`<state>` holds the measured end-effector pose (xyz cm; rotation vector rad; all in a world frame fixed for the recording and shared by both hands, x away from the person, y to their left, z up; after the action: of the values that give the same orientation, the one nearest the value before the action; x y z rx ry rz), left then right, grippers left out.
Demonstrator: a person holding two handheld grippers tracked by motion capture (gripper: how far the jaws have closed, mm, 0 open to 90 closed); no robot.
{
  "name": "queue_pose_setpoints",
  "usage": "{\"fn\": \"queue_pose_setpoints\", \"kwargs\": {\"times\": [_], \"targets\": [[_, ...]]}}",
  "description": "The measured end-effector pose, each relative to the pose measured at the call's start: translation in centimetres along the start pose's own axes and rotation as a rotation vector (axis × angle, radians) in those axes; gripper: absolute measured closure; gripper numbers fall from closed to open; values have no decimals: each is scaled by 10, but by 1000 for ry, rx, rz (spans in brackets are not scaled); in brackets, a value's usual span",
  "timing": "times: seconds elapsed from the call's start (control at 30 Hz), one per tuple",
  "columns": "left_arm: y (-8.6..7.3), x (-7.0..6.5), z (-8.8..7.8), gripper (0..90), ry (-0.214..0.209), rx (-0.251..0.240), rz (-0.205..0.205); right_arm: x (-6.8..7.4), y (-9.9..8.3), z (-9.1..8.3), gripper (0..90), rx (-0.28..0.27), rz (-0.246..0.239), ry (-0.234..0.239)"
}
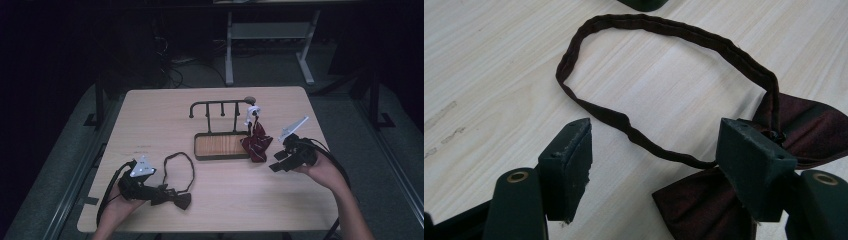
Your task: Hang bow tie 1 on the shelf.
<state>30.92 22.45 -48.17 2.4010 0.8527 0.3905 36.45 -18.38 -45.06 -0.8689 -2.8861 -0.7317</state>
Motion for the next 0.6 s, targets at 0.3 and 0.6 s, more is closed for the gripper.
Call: {"fn": "queue_pose_setpoints", "kwargs": {"times": [0.3, 0.6], "targets": [[2, -1, 3, 328, -11, 15, -5, 8, -5, 10, 433, -25, -2, 23], [12, 5, 0, 344, 7, 24, 1, 17, -8, 14, 418, -20, -28, 16]]}}
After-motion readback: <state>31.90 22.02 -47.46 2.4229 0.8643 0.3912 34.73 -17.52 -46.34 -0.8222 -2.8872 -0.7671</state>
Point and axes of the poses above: each handheld gripper's, and its own axes: z roughly forward along the jaws, y roughly out of its top, x roughly to its left, the point moved 7 cm from there along z, roughly forward along the jaws, and after that the axes turned 5 degrees about x, right-handed, at the moved point
